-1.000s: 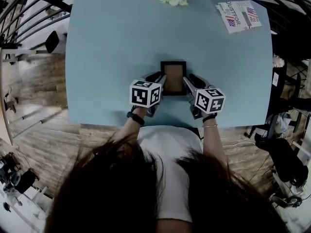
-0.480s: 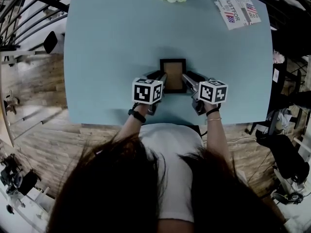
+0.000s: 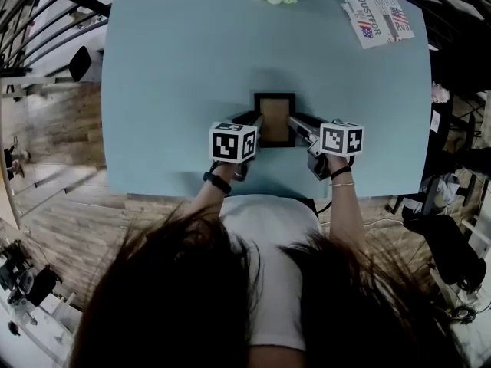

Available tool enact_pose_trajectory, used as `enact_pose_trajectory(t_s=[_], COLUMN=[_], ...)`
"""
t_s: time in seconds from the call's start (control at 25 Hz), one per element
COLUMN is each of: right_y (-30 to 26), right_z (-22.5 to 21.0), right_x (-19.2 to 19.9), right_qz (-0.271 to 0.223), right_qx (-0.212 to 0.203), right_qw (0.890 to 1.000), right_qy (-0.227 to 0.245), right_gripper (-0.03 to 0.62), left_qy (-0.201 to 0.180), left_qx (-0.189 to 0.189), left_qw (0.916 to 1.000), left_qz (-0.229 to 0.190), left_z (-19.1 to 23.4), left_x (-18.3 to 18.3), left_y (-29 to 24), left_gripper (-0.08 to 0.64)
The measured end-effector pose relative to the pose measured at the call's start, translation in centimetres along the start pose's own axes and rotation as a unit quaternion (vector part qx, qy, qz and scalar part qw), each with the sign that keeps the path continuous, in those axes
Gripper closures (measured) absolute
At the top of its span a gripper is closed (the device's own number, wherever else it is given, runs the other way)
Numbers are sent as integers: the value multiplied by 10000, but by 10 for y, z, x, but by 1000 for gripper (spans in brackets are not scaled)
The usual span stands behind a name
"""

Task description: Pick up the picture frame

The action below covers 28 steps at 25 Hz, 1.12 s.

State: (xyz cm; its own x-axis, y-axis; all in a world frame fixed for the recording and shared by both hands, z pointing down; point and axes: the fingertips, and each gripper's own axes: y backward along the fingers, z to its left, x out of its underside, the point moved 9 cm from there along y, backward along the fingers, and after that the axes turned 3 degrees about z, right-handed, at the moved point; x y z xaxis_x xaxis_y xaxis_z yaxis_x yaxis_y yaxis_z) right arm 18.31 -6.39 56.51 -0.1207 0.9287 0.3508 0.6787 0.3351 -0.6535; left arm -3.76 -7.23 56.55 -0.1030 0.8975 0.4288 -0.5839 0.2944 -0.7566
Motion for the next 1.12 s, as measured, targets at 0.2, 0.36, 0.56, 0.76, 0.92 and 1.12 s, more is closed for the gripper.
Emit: enact_pose_trajectory(t_s=[0.2, 0.36, 0.56, 0.76, 0.92, 1.12], right_y=[-1, -2, -3, -2, -2, -2], right_z=[3, 4, -2, -5, -7, -16], right_x=[-1, -1, -3, -6, -7, -11], right_qz=[10, 38, 42, 125, 125, 123], right_qx=[-309, -558, -836, -1181, -1443, -1661], right_qw=[9993, 9976, 9931, 9870, 9804, 9695], right_qy=[-227, -419, -823, -1083, -1337, -1796], right_gripper=[468, 468, 468, 468, 468, 468], left_qy=[398, 472, 667, 1145, 1473, 1693], left_qx=[191, 239, 365, 688, 879, 950], left_qw=[9990, 9986, 9971, 9910, 9852, 9810], left_qz=[-94, -62, 17, 63, 47, -20], left_z=[7, 9, 14, 22, 28, 31], left_x=[1, 2, 2, 1, 0, -1], left_y=[1, 2, 0, 2, 2, 3], left_gripper=[419, 419, 420, 426, 431, 434])
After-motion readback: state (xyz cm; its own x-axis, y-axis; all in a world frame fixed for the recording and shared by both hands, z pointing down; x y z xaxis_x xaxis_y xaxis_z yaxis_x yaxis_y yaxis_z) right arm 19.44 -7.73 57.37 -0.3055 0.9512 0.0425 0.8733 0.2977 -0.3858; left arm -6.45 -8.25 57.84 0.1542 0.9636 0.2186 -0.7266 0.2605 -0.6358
